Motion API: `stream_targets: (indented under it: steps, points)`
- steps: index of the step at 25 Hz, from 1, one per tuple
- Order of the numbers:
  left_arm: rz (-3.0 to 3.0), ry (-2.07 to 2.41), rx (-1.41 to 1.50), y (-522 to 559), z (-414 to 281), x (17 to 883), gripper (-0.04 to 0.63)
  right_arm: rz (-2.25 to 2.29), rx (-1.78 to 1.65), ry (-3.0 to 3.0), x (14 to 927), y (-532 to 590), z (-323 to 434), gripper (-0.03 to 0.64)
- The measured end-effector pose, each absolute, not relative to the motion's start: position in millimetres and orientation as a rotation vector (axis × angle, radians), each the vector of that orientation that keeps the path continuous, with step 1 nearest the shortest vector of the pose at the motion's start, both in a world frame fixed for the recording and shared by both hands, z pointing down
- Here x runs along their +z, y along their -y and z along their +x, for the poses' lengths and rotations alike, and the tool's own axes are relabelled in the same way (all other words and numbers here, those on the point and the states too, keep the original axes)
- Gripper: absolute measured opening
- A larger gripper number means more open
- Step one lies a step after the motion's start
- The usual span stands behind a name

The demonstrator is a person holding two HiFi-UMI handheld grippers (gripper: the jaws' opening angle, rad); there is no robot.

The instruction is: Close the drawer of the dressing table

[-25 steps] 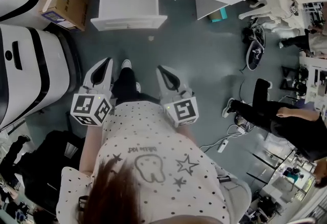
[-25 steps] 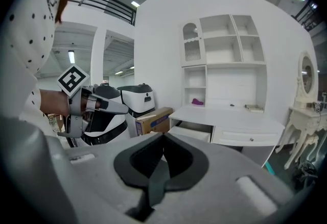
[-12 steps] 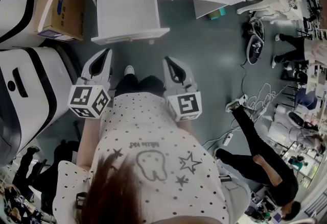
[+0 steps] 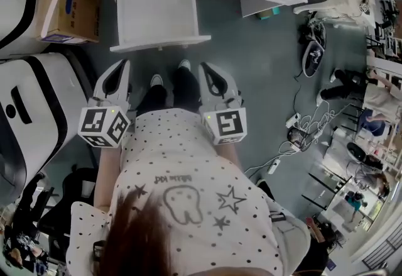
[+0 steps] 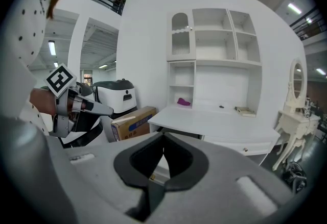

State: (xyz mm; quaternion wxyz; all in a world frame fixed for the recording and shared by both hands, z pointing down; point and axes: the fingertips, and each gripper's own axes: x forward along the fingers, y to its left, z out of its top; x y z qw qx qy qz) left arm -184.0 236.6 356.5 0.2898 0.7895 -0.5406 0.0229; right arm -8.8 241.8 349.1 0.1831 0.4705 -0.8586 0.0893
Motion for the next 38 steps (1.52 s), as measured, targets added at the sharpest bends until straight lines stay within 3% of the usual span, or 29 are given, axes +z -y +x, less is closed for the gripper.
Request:
stream_targets:
  steps: [9, 20, 38]
  points:
    - [1.991, 1.576, 0.034, -202, -180, 369, -0.005, 1.191, 0.235, 2.506, 362, -184, 5, 0.002]
    - [1.972, 1.616, -0.041, -137, -121, 366, -0.005, 1.087, 0.181, 2.539, 358, -108, 47, 0.002]
    - [1.990, 1.661, -0.046, -99, -66, 358, -0.005, 1.019, 0.082, 2.574, 359, -72, 102, 0.002]
